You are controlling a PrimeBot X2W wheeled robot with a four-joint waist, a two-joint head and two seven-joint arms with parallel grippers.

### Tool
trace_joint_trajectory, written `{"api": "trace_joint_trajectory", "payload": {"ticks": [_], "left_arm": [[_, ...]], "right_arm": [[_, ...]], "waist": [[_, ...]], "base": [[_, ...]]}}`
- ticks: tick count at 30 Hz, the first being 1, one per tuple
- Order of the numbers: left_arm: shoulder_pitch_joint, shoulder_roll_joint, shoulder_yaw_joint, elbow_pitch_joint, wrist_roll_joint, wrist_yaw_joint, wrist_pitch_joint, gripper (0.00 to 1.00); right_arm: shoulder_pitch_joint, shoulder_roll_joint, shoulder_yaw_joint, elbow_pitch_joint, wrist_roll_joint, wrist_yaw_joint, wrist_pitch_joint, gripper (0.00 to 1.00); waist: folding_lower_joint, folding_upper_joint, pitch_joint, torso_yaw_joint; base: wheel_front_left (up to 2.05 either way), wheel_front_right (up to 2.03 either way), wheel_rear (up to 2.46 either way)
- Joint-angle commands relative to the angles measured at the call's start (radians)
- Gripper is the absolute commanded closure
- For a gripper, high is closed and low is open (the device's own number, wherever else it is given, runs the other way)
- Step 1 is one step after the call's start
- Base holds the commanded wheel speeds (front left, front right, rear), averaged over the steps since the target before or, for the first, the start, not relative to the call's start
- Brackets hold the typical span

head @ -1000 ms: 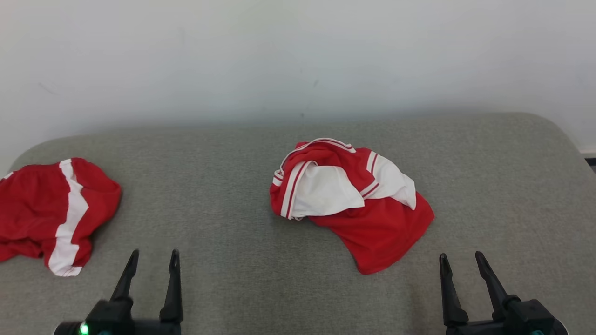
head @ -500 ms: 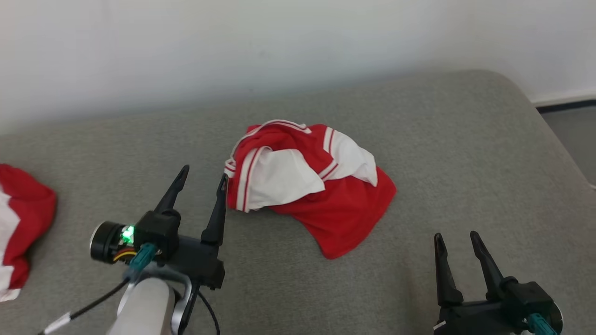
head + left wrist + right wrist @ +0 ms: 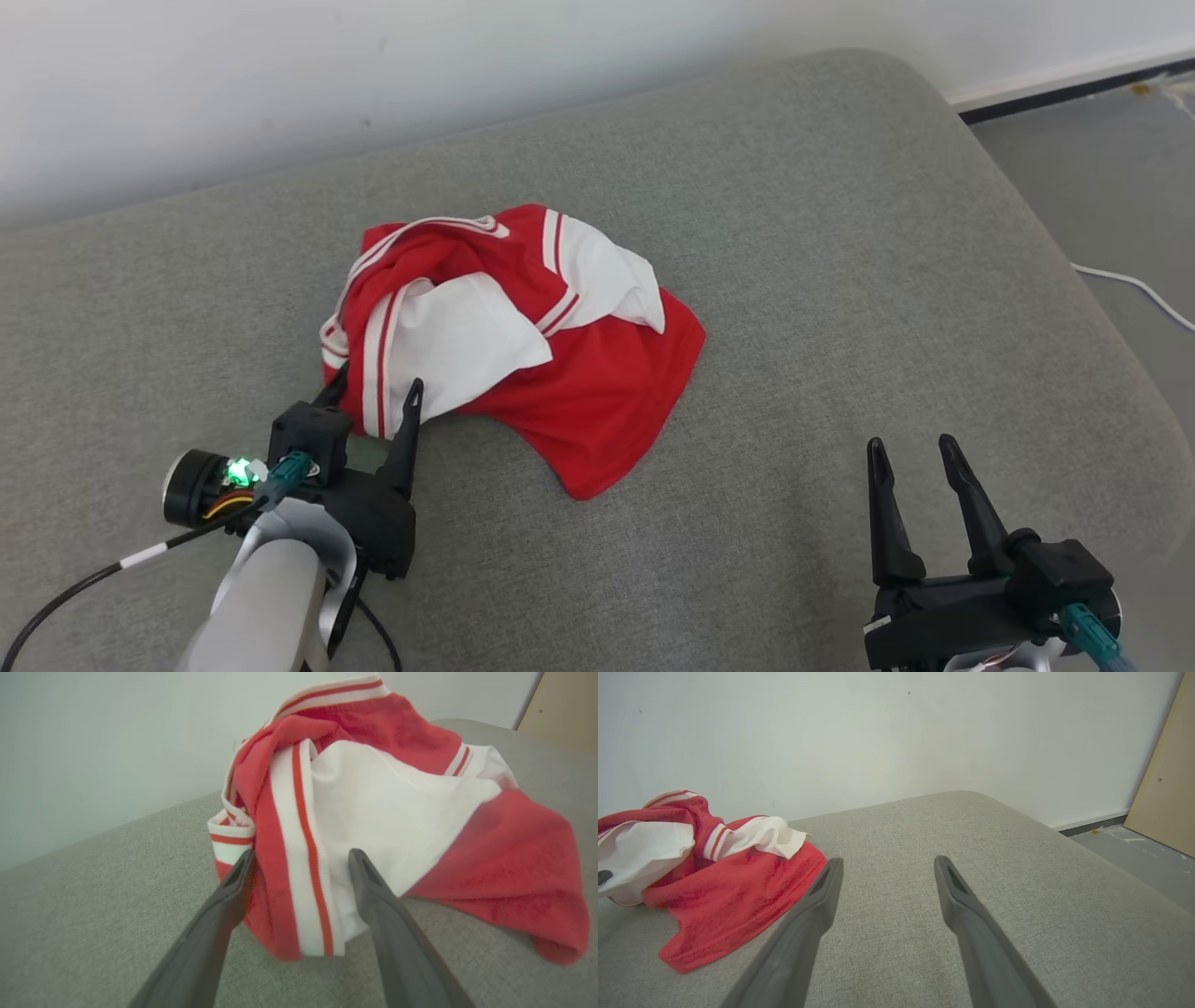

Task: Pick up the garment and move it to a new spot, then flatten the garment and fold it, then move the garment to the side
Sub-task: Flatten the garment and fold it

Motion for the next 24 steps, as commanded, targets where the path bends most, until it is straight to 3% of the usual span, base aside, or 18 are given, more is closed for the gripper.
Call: {"api": "trace_joint_trajectory", "payload": {"ticks": [1,2,7,13,19,24], "left_arm": [[-0.017,-0.003,-0.001,0.026,-0.005,0.0,-0.003,0.59],[-0.023,-0.004,-0.005,0.04,-0.004,0.0,-0.006,1.0],[-0.041,-0.027,-0.01,0.047,-0.034,-0.005,-0.017,1.0],[0.003,-0.05,-0.032,-0.047,-0.063,-0.006,-0.02,1.0],[0.134,-0.044,-0.082,-0.167,-0.075,-0.007,-0.019,1.0],[0.304,-0.015,-0.115,-0.301,-0.099,-0.002,0.044,1.0]], "right_arm": [[-0.008,0.003,0.001,-0.002,0.008,-0.002,-0.001,0.0],[-0.007,0.003,-0.001,-0.003,0.008,-0.002,-0.001,0.0],[0.008,0.003,-0.015,-0.004,-0.003,-0.002,-0.001,0.0],[0.031,0.003,-0.026,-0.001,-0.012,-0.002,-0.001,0.0],[0.065,0.003,-0.033,0.005,-0.005,-0.002,-0.001,0.0],[0.085,0.003,-0.03,0.003,0.002,-0.002,-0.001,0.0]], "waist": [[-0.0003,-0.0001,0.023,-0.026],[-0.0003,-0.0001,0.021,-0.026],[-0.0003,-0.0001,0.0,0.006],[-0.0003,-0.0001,-0.055,0.087],[-0.0003,-0.0001,-0.11,0.191],[-0.0003,-0.0001,-0.134,0.271]], "base": [[0.0,0.0,0.0],[0.0,0.0,0.0],[0.0,0.0,0.0],[0.0,0.0,0.0],[0.0,0.0,0.0],[0.0,0.0,0.0]]}}
